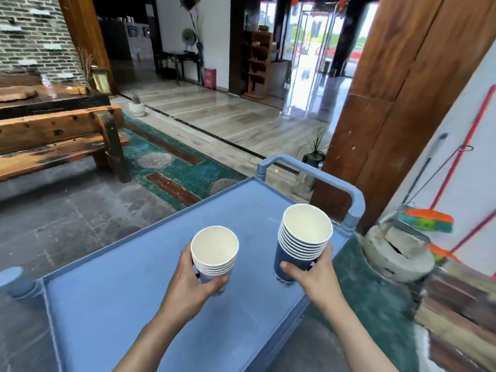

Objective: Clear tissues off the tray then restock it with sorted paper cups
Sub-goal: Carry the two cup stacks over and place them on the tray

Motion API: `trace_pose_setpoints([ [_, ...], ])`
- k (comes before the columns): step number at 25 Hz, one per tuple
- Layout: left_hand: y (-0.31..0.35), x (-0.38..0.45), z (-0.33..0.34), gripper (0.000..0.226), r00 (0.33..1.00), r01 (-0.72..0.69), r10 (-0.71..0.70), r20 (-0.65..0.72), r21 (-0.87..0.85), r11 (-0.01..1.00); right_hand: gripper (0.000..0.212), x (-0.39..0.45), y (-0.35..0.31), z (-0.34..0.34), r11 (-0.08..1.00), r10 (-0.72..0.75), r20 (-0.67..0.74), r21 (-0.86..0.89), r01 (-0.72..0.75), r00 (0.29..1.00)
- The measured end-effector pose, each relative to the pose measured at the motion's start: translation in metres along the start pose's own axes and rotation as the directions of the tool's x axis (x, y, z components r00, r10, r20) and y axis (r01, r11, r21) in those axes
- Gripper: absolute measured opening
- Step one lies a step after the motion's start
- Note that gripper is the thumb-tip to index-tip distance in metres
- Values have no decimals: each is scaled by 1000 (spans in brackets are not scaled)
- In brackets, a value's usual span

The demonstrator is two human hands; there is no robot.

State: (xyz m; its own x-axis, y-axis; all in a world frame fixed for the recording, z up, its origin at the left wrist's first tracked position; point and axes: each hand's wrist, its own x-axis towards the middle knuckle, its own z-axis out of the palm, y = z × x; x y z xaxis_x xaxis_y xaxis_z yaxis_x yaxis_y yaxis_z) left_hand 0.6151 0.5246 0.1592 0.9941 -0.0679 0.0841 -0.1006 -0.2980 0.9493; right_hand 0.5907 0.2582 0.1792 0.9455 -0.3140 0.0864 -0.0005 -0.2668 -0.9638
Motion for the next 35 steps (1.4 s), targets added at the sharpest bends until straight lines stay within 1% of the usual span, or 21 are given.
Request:
trace_pose_setpoints([
  [5, 22, -20, 44, 89, 981, -48, 58, 187, -57, 997, 88, -64, -2, -62, 999, 11, -191, -44, -19, 981],
  [9, 41, -36, 87, 89, 943, -80, 99, 316, -75, 994, 90, -112, 4, -110, 996, 51, -336, -54, -74, 940],
  [12, 63, -60, 132, 89, 881, -142, 176, 440, -110, 984, 90, -160, 13, -154, 991, 71, -469, -64, -115, 880],
  [16, 88, -103, 184, 86, 804, -147, 206, 558, -148, 978, 87, -223, 19, -201, 984, 75, -596, -85, -156, 799],
  [19, 103, -145, 220, 85, 753, -175, 224, 619, -139, 975, 87, -276, 25, -236, 982, 57, -665, -97, -162, 745],
  [22, 116, -191, 253, 86, 700, -199, 254, 667, -159, 967, 88, -332, 31, -267, 982, 66, -713, -77, -172, 698],
  [24, 126, -228, 276, 88, 658, -226, 275, 701, -165, 960, 89, -374, 35, -290, 981, 77, -752, -61, -186, 655],
  [29, 151, -323, 320, 88, 560, -299, 336, 757, -194, 934, 81, -479, 40, -335, 983, 71, -827, -37, -180, 557],
  [35, 177, -417, 363, 87, 440, -298, 371, 818, -257, 919, 90, -583, 46, -377, 981, 119, -898, 41, -189, 424],
])
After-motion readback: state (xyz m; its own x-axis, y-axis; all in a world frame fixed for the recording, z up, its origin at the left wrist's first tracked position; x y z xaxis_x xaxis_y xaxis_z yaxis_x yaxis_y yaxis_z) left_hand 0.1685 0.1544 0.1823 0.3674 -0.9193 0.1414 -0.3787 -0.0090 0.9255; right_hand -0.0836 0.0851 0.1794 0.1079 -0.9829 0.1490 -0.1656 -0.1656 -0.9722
